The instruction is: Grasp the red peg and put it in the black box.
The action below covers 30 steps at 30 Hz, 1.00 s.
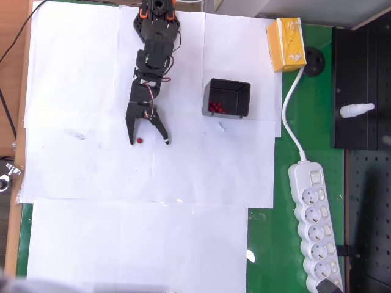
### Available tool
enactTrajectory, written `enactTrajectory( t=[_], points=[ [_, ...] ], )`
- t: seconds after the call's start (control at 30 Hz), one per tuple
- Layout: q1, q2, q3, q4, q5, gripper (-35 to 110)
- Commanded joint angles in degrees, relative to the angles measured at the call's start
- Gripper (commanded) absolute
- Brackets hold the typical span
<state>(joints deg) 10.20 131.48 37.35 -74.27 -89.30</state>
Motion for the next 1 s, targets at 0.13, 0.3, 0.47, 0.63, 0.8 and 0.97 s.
enactTrajectory(
  t=[0.13, 0.3, 0.47, 0.63, 0.8, 0.97],
  points=[
    [0.0, -2.1, 1.0, 0.0, -0.7, 41],
    [0.0, -2.3, 1.0, 0.4, -0.7, 41],
    [0.0, -2.0, 1.0, 0.0, -0.6, 41],
    [-0.3, -2.2, 0.8, 0.4, -0.5, 41],
    [-0.2, -3.1, -0.2, 1.2, -0.6, 41],
    [-0.1, -4.5, -1.3, 2.6, -0.8, 41]
  ],
)
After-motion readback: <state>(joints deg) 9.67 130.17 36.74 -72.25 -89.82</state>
